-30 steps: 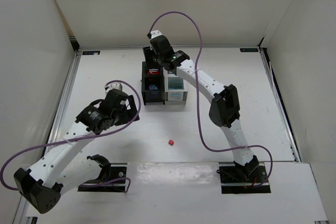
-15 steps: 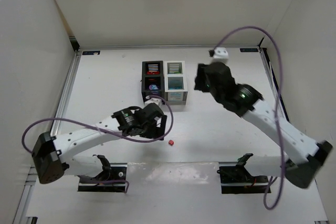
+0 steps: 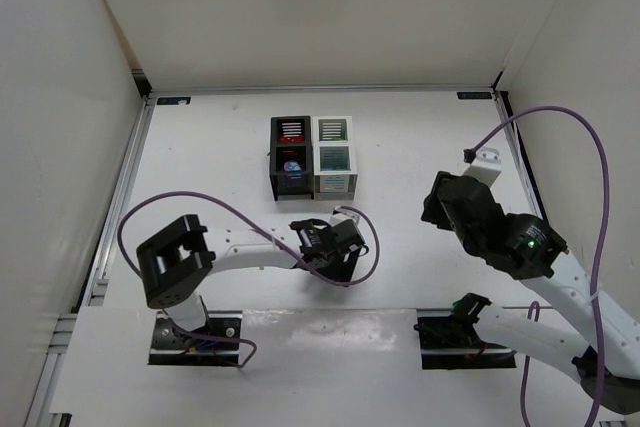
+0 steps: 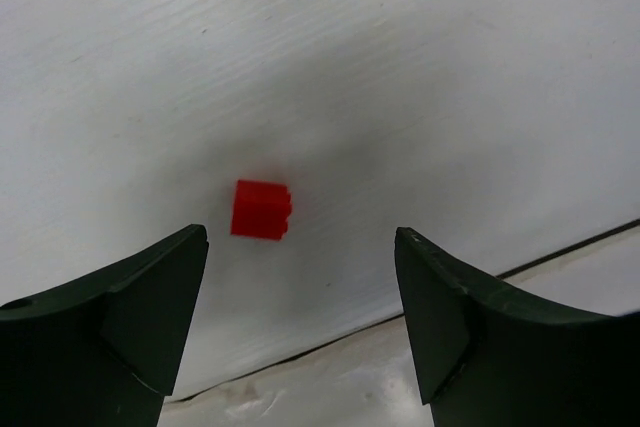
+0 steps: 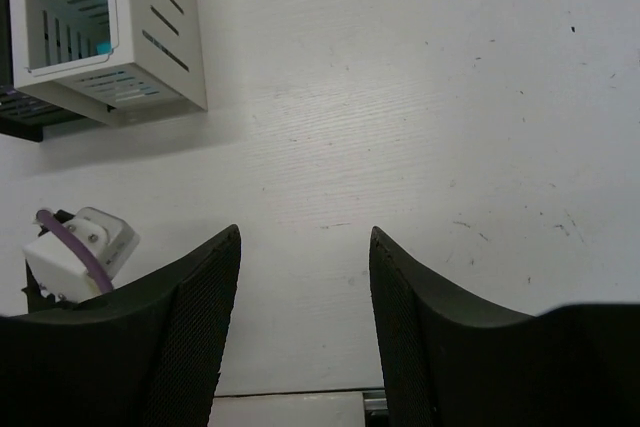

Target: Sort the legos into containers by color

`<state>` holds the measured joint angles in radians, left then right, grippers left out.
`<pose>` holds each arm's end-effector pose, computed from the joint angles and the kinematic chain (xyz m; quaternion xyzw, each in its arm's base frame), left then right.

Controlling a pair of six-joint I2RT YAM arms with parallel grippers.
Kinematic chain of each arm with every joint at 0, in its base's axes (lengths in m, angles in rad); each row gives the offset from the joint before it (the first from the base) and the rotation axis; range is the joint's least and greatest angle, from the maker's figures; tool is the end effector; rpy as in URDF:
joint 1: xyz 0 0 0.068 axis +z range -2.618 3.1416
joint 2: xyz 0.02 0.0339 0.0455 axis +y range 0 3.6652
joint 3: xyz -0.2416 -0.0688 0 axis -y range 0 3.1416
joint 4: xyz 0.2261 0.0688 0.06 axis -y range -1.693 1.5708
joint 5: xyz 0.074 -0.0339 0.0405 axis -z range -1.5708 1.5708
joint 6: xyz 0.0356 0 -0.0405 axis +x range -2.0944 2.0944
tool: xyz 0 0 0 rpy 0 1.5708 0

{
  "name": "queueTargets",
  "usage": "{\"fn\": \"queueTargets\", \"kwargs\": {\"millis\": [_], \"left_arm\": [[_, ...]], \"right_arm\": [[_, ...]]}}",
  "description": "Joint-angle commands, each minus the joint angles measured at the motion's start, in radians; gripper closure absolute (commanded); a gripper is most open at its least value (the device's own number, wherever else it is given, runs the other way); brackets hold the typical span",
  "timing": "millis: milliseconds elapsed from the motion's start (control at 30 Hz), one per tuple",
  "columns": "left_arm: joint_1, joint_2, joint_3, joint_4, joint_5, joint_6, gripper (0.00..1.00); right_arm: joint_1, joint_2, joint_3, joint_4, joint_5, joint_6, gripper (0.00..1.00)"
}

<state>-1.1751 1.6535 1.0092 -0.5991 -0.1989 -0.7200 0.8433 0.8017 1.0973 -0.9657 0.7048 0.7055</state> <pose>0.1190 -0.2665 0.1633 0.2057 0.9601 -0.0745 0.1742 0.1037 0.0818 0.3476 0.0917 0.8533 0.0636 0.5093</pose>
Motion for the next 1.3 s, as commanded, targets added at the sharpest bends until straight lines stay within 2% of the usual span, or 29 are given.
{"fn": "queueTargets", "kwargs": {"millis": [0, 233, 433, 633, 767, 933, 1033, 1133, 1200, 1267], "left_arm": [[-0.006, 0.032, 0.045, 0.024, -0.014, 0.005, 0.15], [-0.008, 0.072, 0.042, 0.021, -0.045, 0.016, 0.23], [-0.006, 0.081, 0.051, -0.002, -0.065, 0.040, 0.43], [-0.008, 0.071, 0.008, 0.041, -0.062, 0.037, 0.49], [-0.005, 0.092, 0.041, 0.024, -0.071, 0.051, 0.63], [-0.008, 0.091, 0.054, 0.018, -0.073, 0.056, 0.69], [-0.008, 0.072, 0.072, -0.051, -0.100, 0.054, 0.69], [-0.004, 0.003, 0.135, -0.131, -0.168, 0.095, 0.69], [0.012, -0.056, 0.233, -0.172, -0.221, 0.128, 0.69], [0.067, -0.102, 0.288, -0.244, -0.267, 0.160, 0.68]], "right_arm": [[-0.001, 0.008, -0.013, -0.027, 0.027, 0.038, 0.42], [-0.001, 0.005, -0.019, -0.031, 0.033, 0.043, 0.42], [0.002, 0.001, -0.027, -0.031, 0.038, 0.066, 0.42], [-0.009, 0.005, -0.031, -0.027, 0.035, 0.065, 0.42], [-0.007, 0.004, -0.030, -0.025, 0.036, 0.061, 0.42], [-0.007, -0.002, -0.027, -0.039, 0.039, 0.069, 0.42], [-0.012, -0.010, -0.020, -0.048, 0.042, 0.068, 0.42], [-0.022, -0.021, -0.010, -0.042, 0.053, 0.052, 0.42], [-0.036, -0.027, -0.010, -0.035, 0.048, 0.028, 0.42], [-0.082, -0.032, -0.014, -0.010, 0.027, -0.004, 0.41]]}}
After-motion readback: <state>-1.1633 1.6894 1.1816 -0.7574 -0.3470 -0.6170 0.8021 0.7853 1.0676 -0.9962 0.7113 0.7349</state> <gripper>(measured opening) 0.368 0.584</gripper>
